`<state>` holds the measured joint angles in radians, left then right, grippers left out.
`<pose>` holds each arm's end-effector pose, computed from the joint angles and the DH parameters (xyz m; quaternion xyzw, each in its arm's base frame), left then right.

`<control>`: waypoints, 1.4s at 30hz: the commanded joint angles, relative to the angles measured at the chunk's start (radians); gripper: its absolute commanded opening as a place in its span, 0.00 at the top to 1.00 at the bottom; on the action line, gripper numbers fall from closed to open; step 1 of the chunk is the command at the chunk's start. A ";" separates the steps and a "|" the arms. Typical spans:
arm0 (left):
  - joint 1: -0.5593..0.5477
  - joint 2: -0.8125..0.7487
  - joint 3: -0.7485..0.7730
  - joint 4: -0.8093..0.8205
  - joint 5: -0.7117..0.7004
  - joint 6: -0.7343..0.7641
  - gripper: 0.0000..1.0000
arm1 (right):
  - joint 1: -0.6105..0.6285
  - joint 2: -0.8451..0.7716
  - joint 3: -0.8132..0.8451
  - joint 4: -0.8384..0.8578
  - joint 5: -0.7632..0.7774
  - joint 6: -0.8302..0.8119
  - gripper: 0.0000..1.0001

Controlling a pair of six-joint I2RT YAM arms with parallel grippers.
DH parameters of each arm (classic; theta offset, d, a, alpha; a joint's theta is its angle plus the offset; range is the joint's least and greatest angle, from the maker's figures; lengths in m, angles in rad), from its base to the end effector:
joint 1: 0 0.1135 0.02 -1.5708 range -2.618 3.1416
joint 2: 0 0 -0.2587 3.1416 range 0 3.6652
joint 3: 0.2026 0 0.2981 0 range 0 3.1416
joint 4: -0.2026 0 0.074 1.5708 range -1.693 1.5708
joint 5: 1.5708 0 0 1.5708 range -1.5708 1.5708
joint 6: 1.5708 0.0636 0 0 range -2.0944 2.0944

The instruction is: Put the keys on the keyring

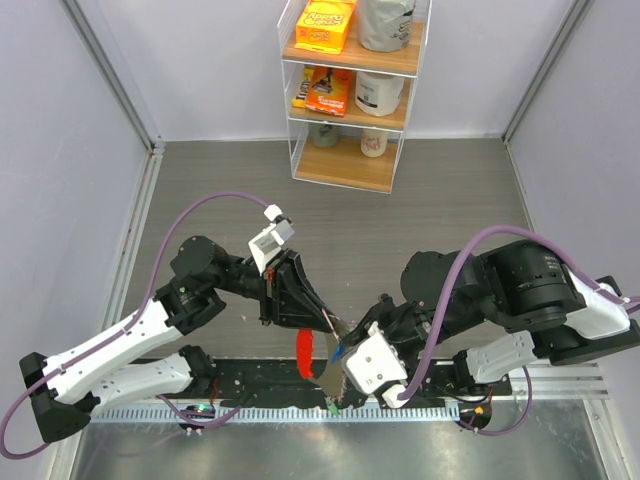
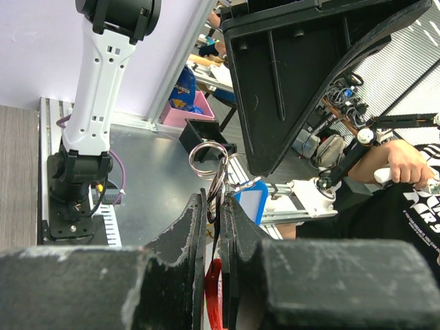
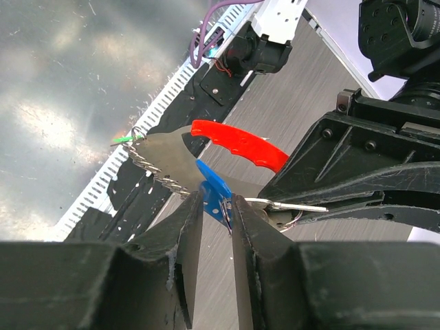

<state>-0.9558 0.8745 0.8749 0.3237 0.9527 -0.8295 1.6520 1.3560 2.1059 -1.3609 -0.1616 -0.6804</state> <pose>0.1026 -0.2350 0.4074 0.4043 0.4942 -0.7298 0.2442 -0.0305 0.2480 0.5307 -0.8274 0.3138 0.2782 0.3735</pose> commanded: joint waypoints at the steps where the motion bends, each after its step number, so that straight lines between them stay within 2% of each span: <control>1: -0.003 -0.012 0.045 0.038 0.012 -0.010 1.00 | 0.005 0.005 0.025 0.003 0.010 -0.008 0.72; 7: -0.003 -0.011 0.045 0.044 0.014 -0.013 1.00 | 0.003 0.005 0.020 0.000 0.013 -0.010 0.73; 13: -0.003 -0.012 0.041 0.055 0.015 -0.019 1.00 | 0.005 0.006 0.009 -0.001 0.017 -0.007 0.78; 26: -0.003 -0.020 0.039 0.081 0.021 -0.033 1.00 | 0.005 -0.005 0.008 -0.001 0.031 -0.002 0.78; 30: -0.003 -0.022 0.033 0.094 0.023 -0.040 1.00 | 0.006 -0.005 0.000 -0.004 0.036 -0.002 0.93; 33: -0.003 -0.020 0.033 0.110 0.029 -0.049 1.00 | 0.006 -0.008 0.003 0.000 0.039 0.011 0.94; 39: -0.003 -0.006 0.032 0.205 0.047 -0.088 1.00 | 0.006 -0.073 -0.044 0.150 0.040 0.080 0.94; 42: -0.003 -0.005 0.030 0.273 0.057 -0.099 1.00 | 0.005 -0.177 -0.168 0.302 0.042 0.140 0.95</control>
<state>-0.9558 0.8753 0.8749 0.4202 0.9920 -0.8875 1.6524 1.3025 2.0415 -1.2640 -0.1318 -0.6273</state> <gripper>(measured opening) 0.141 0.065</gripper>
